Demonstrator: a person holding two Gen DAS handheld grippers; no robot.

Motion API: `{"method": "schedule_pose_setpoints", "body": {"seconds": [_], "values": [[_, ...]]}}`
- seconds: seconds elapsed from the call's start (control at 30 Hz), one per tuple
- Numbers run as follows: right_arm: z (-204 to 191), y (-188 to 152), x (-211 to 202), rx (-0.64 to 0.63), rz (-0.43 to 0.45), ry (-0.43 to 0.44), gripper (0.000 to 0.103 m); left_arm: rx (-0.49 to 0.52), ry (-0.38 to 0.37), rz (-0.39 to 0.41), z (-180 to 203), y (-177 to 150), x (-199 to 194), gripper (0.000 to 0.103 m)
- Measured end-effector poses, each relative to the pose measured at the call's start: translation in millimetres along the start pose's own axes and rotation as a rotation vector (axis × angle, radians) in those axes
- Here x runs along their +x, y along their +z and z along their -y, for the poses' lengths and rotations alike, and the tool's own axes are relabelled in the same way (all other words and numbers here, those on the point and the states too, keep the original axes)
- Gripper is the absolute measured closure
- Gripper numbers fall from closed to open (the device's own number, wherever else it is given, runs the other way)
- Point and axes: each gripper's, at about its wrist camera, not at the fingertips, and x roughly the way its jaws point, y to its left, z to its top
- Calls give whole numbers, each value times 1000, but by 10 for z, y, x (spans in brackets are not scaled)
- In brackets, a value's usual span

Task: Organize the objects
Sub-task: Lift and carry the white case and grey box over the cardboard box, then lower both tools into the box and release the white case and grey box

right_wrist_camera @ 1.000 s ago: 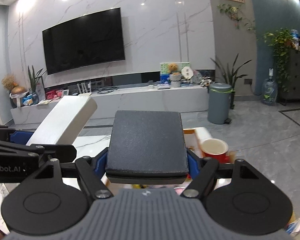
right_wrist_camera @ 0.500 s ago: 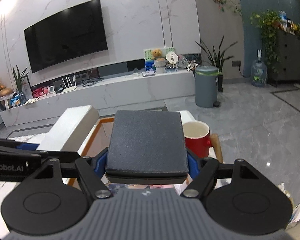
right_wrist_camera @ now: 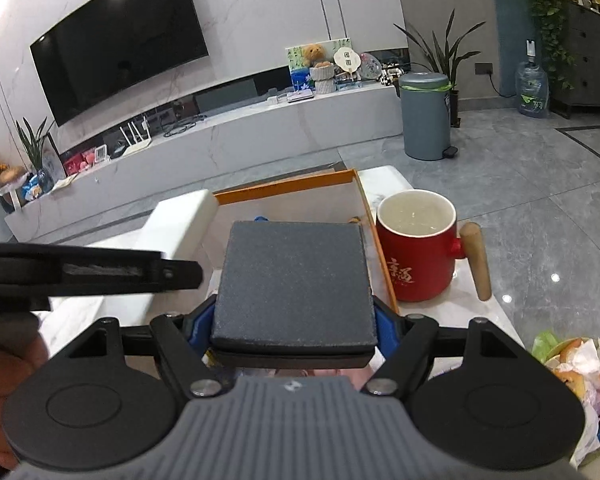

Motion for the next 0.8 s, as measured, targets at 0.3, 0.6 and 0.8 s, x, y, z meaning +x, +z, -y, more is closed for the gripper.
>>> {"method": "schedule_pose_setpoints", "body": {"seconds": [0.3,0.6,0.8], "values": [[-65,83,242,-43,-50,-18,27,42,65,-41,50,-9,116,33],[-117,128,431,-111,-111,-57,27,22,58,-60,-8,67,223,33],[-99,135,527,-99,-141,-57,27,-130,-40,-67,-215,141,252,33]]}}
